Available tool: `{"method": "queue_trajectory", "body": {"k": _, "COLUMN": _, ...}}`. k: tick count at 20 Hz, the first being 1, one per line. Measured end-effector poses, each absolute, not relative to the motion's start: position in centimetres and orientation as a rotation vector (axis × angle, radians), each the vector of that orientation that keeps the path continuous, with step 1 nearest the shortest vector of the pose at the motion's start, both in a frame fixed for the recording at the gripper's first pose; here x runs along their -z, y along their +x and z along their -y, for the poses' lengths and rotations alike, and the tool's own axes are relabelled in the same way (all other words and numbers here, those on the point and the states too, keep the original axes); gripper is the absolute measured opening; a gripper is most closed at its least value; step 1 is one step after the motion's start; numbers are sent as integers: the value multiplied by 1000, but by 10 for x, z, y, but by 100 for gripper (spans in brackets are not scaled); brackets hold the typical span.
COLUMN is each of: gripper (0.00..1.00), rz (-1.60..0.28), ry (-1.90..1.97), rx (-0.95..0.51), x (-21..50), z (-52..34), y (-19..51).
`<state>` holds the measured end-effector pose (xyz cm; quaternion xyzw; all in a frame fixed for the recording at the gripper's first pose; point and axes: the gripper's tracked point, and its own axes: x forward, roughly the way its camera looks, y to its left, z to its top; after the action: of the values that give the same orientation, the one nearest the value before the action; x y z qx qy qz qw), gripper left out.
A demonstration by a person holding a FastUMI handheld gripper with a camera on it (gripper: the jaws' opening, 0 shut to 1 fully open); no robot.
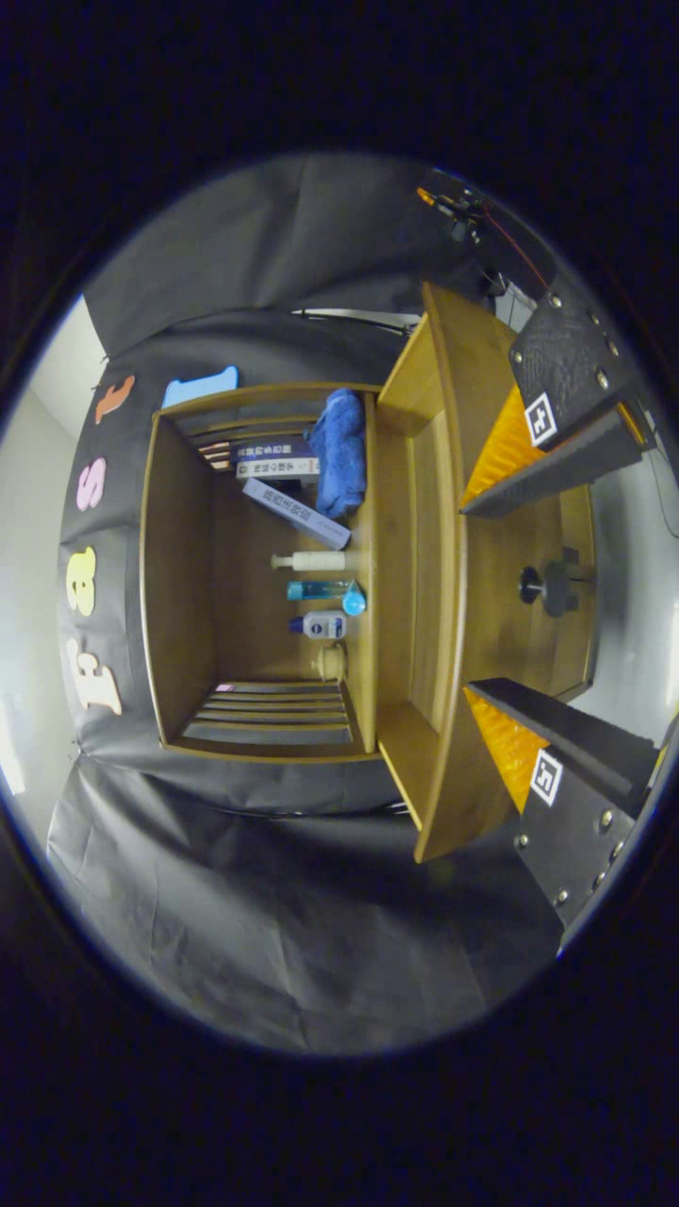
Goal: Pull open the drawer, take out the items inside it, and place them on the countertop above the cabinet.
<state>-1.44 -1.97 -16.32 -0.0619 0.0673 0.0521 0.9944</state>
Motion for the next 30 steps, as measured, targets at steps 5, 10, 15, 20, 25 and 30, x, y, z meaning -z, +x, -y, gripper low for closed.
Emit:
{"method": "queue_trajectory", "body": {"k": 5, "gripper": 100, "rz": -145, "ry": -165, "rx": -63, "x": 203, "z": 26, "y": -15}}
{"method": "queue_trajectory", "body": {"k": 10, "gripper": 100, "rz": -203, "ry": -150, "rx": -59, "x": 235, "z": 25, "y": 4}}
{"method": "queue_trajectory", "body": {"k": 15, "gripper": 100, "rz": -224, "ry": -97, "rx": -10, "x": 247, "z": 34, "y": 26}}
{"method": "queue_trajectory", "body": {"k": 20, "gripper": 100, "rz": -234, "ry": -118, "rx": -2, "x": 253, "z": 34, "y": 29}}
{"method": "queue_trajectory", "body": {"k": 25, "gripper": 99, "rz": -255, "ry": -103, "rx": -19, "x": 254, "z": 30, "y": 48}}
{"method": "queue_trajectory", "body": {"k": 30, "gripper": 99, "rz": -260, "ry": -105, "rx": -26, "x": 253, "z": 28, "y": 83}}
